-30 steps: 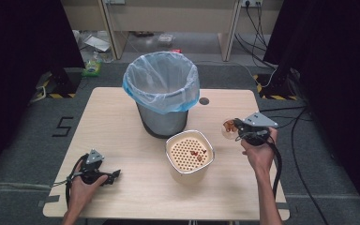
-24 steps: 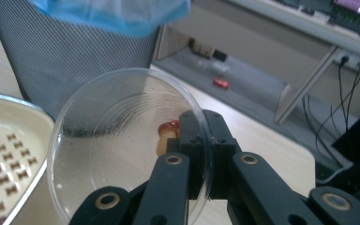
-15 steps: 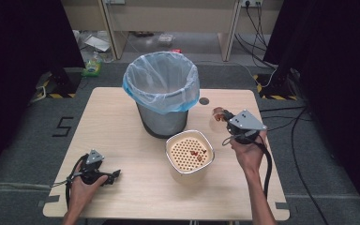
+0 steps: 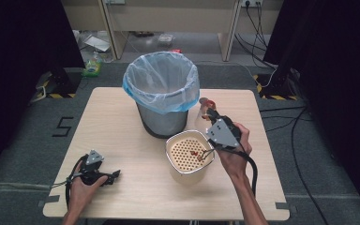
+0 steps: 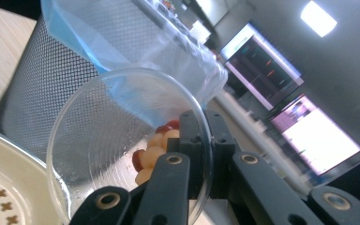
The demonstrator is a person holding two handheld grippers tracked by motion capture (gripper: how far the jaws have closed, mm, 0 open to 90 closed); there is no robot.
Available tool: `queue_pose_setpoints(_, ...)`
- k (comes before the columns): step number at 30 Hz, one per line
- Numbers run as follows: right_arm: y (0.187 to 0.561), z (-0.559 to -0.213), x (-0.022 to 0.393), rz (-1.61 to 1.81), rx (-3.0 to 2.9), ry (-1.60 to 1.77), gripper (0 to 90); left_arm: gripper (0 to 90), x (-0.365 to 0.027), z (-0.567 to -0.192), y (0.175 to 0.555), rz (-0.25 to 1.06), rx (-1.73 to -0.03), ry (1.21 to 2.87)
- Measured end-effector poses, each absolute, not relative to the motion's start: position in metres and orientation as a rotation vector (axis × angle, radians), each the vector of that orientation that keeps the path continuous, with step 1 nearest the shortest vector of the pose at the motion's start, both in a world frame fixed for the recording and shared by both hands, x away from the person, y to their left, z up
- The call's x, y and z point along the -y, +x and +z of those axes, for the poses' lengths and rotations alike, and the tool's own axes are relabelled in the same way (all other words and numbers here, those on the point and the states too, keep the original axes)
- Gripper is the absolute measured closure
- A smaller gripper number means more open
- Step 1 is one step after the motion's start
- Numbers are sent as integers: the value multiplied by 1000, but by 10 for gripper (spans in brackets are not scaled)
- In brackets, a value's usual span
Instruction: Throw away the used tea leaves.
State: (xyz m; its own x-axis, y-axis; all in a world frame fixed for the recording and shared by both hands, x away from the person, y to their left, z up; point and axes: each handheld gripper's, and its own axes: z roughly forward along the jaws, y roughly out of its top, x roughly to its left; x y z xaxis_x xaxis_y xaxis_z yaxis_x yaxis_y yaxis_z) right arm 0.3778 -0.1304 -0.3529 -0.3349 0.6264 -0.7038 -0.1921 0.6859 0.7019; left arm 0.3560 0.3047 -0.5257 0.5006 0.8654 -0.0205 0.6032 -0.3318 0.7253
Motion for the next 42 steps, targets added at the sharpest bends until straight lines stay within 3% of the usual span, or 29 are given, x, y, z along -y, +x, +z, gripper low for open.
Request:
queue_pose_setpoints(16, 349, -381, 102, 620, -1521, 29, 887, 0, -305, -526, 355, 495, -1203, 2060)
queue_pose_setpoints(29, 349, -403, 88, 490, -1428, -122, 888, 0, -305, -526, 355, 494, -1205, 2057)
queue_pose_setpoints(42, 348, -402, 89, 465, -1378, -158, 888, 0, -305, -526, 355, 492, -1205, 2059)
